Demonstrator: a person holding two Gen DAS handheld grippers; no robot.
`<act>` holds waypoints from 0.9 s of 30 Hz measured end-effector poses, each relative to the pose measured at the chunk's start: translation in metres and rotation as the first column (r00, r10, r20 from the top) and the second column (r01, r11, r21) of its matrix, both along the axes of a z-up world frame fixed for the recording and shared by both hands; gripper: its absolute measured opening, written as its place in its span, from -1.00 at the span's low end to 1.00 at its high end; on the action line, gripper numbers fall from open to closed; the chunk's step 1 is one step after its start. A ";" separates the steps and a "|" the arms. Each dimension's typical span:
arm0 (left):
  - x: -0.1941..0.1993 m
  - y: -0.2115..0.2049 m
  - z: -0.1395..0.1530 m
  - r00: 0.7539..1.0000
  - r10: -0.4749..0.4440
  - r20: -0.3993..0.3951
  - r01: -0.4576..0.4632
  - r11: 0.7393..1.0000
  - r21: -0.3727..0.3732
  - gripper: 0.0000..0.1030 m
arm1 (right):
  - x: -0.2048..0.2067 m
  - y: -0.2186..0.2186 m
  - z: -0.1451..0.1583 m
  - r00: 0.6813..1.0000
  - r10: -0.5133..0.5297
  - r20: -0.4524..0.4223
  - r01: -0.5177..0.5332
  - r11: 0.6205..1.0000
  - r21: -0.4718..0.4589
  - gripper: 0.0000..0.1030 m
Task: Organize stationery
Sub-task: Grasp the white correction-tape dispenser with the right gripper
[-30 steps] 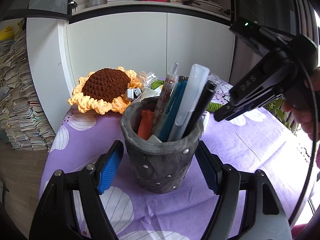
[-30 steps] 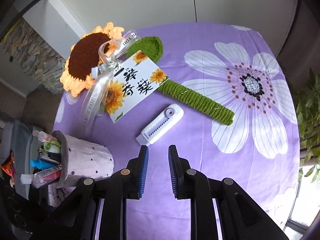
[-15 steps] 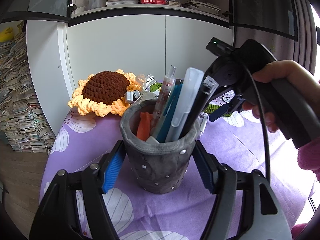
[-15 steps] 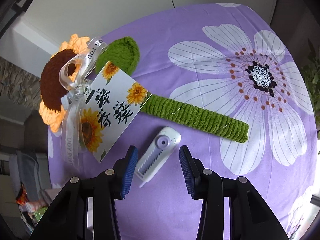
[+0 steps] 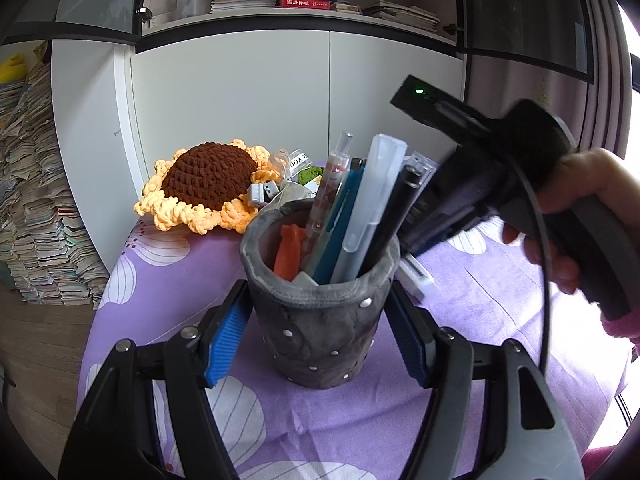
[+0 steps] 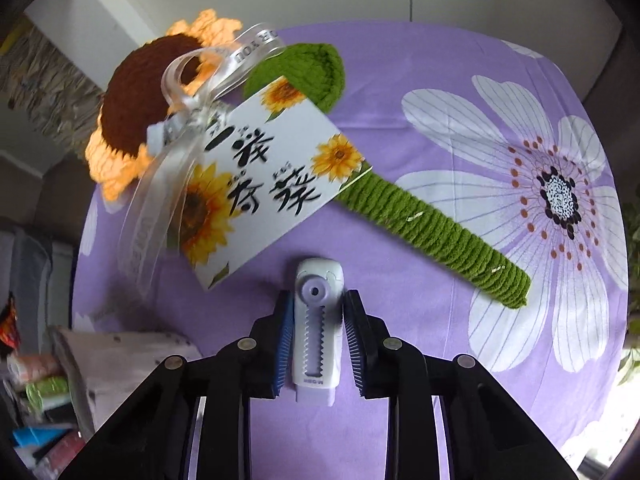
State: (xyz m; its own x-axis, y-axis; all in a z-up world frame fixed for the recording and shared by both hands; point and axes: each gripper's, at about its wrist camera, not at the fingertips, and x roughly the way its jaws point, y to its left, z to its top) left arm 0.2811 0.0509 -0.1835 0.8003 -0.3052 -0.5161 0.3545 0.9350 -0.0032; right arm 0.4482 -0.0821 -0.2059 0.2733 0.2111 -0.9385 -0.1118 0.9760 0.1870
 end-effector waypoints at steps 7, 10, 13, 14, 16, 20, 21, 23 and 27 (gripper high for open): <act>0.000 0.000 0.000 1.000 0.001 0.000 -0.001 1.000 0.003 0.32 | -0.064 -0.007 0.008 0.990 0.138 0.002 -0.137 0.987 -0.083 -0.47; 0.001 0.000 -0.001 1.000 0.002 0.000 -0.002 1.000 0.005 0.32 | -0.089 -0.017 0.003 0.988 0.153 -0.018 -0.154 0.983 -0.095 -0.47; 0.001 -0.001 -0.001 1.000 0.002 0.000 -0.002 1.000 0.005 0.32 | -0.106 -0.025 0.000 0.988 0.150 -0.035 -0.152 0.985 -0.087 -0.47; 0.001 0.000 0.000 1.000 0.003 0.001 -0.003 1.000 0.005 0.32 | -0.109 -0.027 0.000 0.988 0.147 -0.037 -0.149 0.985 -0.081 -0.47; 0.000 0.000 0.000 1.000 0.004 0.008 -0.004 1.000 0.007 0.32 | -0.115 -0.031 -0.003 0.989 0.143 -0.039 -0.145 0.987 -0.073 -0.47; -0.006 -0.001 0.002 0.999 0.005 0.042 -0.005 1.000 0.013 0.47 | -0.128 -0.037 -0.005 0.989 0.143 -0.037 -0.145 0.988 -0.058 -0.47; -0.007 -0.001 0.002 0.999 0.005 0.049 -0.006 1.000 0.015 0.47 | -0.128 -0.040 -0.004 0.989 0.142 -0.036 -0.144 0.988 -0.051 -0.47; -0.008 -0.002 0.003 0.998 0.008 0.056 -0.009 1.000 0.015 0.47 | -0.129 -0.044 -0.002 0.990 0.135 -0.039 -0.137 0.990 -0.035 -0.47; -0.006 0.001 0.004 0.998 0.019 0.061 -0.019 1.000 -0.004 0.44 | -0.117 -0.047 0.008 0.993 0.118 -0.027 -0.119 0.992 -0.051 -0.47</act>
